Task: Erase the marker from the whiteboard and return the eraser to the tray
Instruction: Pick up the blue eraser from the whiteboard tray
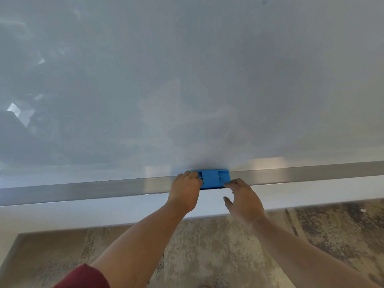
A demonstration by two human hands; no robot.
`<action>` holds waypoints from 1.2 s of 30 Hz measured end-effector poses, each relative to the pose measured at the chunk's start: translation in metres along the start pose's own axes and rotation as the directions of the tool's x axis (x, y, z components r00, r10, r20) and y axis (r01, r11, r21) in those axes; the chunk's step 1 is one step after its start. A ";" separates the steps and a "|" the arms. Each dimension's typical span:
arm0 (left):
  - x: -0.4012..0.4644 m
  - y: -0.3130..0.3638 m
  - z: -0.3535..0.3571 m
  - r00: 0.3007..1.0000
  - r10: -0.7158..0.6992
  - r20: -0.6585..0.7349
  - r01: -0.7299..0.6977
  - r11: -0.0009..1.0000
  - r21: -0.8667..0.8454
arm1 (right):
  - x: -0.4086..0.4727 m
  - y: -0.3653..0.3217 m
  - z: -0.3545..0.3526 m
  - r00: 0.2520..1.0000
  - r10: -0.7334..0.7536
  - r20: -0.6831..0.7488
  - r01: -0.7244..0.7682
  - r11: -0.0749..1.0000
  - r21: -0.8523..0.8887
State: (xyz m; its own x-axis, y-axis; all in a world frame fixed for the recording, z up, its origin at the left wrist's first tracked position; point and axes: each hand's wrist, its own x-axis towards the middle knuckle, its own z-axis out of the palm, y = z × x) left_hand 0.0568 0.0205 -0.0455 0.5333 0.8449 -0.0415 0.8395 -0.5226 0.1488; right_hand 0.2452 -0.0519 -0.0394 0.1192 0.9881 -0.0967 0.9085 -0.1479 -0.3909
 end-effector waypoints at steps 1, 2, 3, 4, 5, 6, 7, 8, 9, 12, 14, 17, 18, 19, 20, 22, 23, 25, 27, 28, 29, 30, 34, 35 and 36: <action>0.000 0.000 -0.002 1.000 0.012 -0.022 -0.012 1.000 -0.019 | 0.000 0.000 -0.002 1.000 -0.018 -0.025 0.018 0.999 -0.030; 0.000 0.000 -0.005 0.999 0.024 -0.041 -0.025 0.999 -0.028 | 0.002 0.000 -0.006 0.998 -0.044 -0.050 0.040 0.997 -0.063; -0.001 0.000 -0.009 0.997 0.038 -0.062 -0.041 0.999 -0.034 | 0.004 -0.001 -0.010 0.995 -0.075 -0.070 0.068 0.993 -0.097; -0.002 0.000 -0.013 0.995 0.058 -0.086 -0.061 0.997 -0.038 | 0.006 -0.003 -0.015 0.990 -0.116 -0.083 0.105 0.987 -0.125; -0.005 0.000 -0.018 0.990 0.077 -0.114 -0.082 0.996 -0.035 | 0.008 -0.007 -0.022 0.982 -0.167 -0.088 0.152 0.977 -0.152; -0.008 -0.001 -0.026 0.985 0.097 -0.144 -0.102 0.994 -0.026 | 0.011 -0.013 -0.029 0.971 -0.220 -0.089 0.202 0.964 -0.175; -0.012 -0.001 -0.034 0.979 0.114 -0.172 -0.119 0.993 -0.020 | 0.013 -0.017 -0.036 0.958 -0.272 -0.092 0.250 0.948 -0.198; -0.016 -0.003 -0.044 0.972 0.126 -0.200 -0.132 0.991 -0.015 | 0.016 -0.024 -0.044 0.941 -0.322 -0.099 0.295 0.930 -0.221; -0.022 -0.007 -0.056 0.965 0.134 -0.227 -0.141 0.990 -0.012 | 0.019 -0.031 -0.053 0.922 -0.370 -0.112 0.336 0.910 -0.243; -0.039 -0.024 -0.100 0.923 0.182 -0.340 -0.178 0.983 0.044 | 0.027 -0.062 -0.084 0.839 -0.517 -0.169 0.460 0.841 -0.285; -0.054 -0.039 -0.134 0.877 0.229 -0.422 -0.201 0.973 0.111 | 0.030 -0.091 -0.104 0.761 -0.614 -0.207 0.550 0.781 -0.295; -0.080 -0.060 -0.189 0.737 0.332 -0.589 -0.215 0.941 0.260 | 0.033 -0.142 -0.135 0.619 -0.726 -0.300 0.670 0.687 -0.281; -0.091 -0.069 -0.211 0.684 0.357 -0.636 -0.199 0.930 0.309 | 0.033 -0.164 -0.148 0.563 -0.758 -0.329 0.705 0.648 -0.287; -0.101 -0.075 -0.231 0.636 0.376 -0.674 -0.180 0.922 0.343 | 0.032 -0.183 -0.160 0.513 -0.779 -0.360 0.727 0.617 -0.300; -0.111 -0.084 -0.253 0.587 0.393 -0.708 -0.157 0.913 0.377 | 0.032 -0.206 -0.174 0.459 -0.798 -0.390 0.745 0.585 -0.320; -0.128 -0.096 -0.290 0.489 0.419 -0.765 -0.103 0.899 0.426 | 0.030 -0.244 -0.198 0.373 -0.815 -0.444 0.762 0.542 -0.354; -0.136 -0.101 -0.306 0.426 0.429 -0.796 -0.081 0.895 0.439 | 0.028 -0.261 -0.208 0.337 -0.813 -0.474 0.766 0.530 -0.365; -0.153 -0.118 -0.341 0.268 0.437 -0.858 -0.032 0.895 0.446 | 0.024 -0.301 -0.226 0.257 -0.808 -0.530 0.778 0.498 -0.383; -0.170 -0.139 -0.374 0.119 0.445 -0.888 -0.010 0.895 0.447 | 0.020 -0.340 -0.241 0.177 -0.812 -0.556 0.780 0.460 -0.424; -0.178 -0.151 -0.388 0.079 0.459 -0.885 -0.011 0.888 0.460 | 0.019 -0.357 -0.248 0.142 -0.814 -0.563 0.777 0.444 -0.446; -0.185 -0.165 -0.400 0.065 0.466 -0.882 -0.009 0.884 0.467 | 0.018 -0.372 -0.253 0.107 -0.817 -0.567 0.770 0.429 -0.472; -0.193 -0.181 -0.412 0.067 0.460 -0.885 -0.005 0.887 0.461 | 0.016 -0.387 -0.257 0.072 -0.822 -0.565 0.764 0.410 -0.499; -0.210 -0.252 -0.459 0.096 0.311 -0.946 0.077 0.945 0.318 | 0.014 -0.433 -0.260 -0.002 -0.874 -0.485 0.707 0.342 -0.619; -0.209 -0.265 -0.470 0.111 0.267 -0.957 0.111 0.954 0.279 | 0.013 -0.440 -0.262 0.007 -0.883 -0.469 0.690 0.344 -0.637; -0.208 -0.278 -0.481 0.124 0.225 -0.966 0.142 0.960 0.242 | 0.013 -0.450 -0.262 0.014 -0.889 -0.458 0.675 0.347 -0.651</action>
State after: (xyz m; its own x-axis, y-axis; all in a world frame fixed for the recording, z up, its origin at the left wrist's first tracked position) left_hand -0.3373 0.0447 0.3965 0.1547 0.0971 0.9832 0.9066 -0.4094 -0.1022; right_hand -0.0568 0.0384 0.3751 -0.6220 0.1643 0.7656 0.6561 0.6430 0.3951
